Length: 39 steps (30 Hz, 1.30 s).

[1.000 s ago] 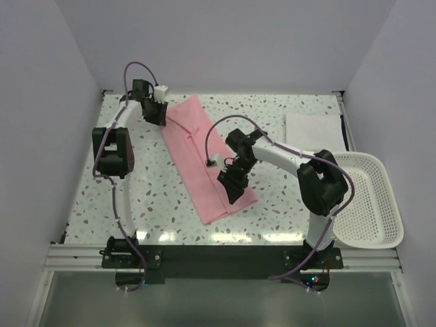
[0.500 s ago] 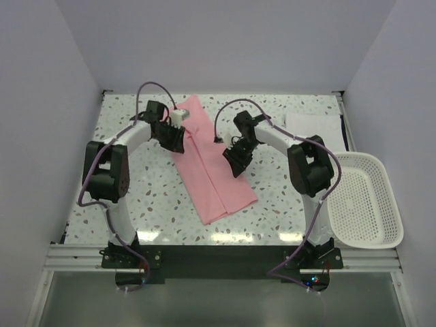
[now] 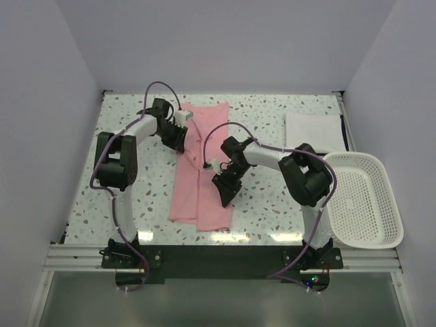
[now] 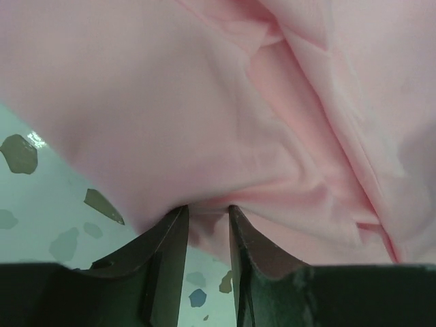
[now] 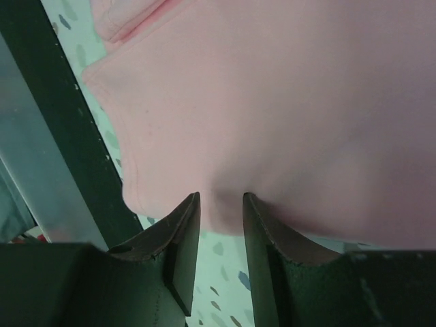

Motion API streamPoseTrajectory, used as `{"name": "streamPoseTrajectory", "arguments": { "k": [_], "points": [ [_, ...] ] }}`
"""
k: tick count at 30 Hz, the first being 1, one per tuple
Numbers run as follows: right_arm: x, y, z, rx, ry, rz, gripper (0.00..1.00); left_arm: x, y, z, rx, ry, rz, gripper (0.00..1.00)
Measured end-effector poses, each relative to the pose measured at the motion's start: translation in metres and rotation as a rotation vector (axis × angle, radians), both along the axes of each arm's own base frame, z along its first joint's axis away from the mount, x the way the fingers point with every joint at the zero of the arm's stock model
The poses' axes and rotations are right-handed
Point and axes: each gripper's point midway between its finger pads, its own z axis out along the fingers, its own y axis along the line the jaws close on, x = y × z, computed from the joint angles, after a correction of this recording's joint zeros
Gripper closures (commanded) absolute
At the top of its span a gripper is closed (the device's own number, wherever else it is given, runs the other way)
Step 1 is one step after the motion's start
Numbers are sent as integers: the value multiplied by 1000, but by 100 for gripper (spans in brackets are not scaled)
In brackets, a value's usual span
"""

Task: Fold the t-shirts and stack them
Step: Fold the tshirt

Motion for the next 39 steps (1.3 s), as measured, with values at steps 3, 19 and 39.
{"name": "streamPoseTrajectory", "arguments": {
  "k": [3,19,39],
  "points": [
    [-7,10,6,6,25,12,62,-4,3,2,15,5,-37,64],
    [201,-3,65,28,-383,-274,62,8,-15,66,-92,-125,-91,61],
    [305,-10,5,-178,-699,-374,57,83,-11,1,-16,-112,62,61]
  ]
}}
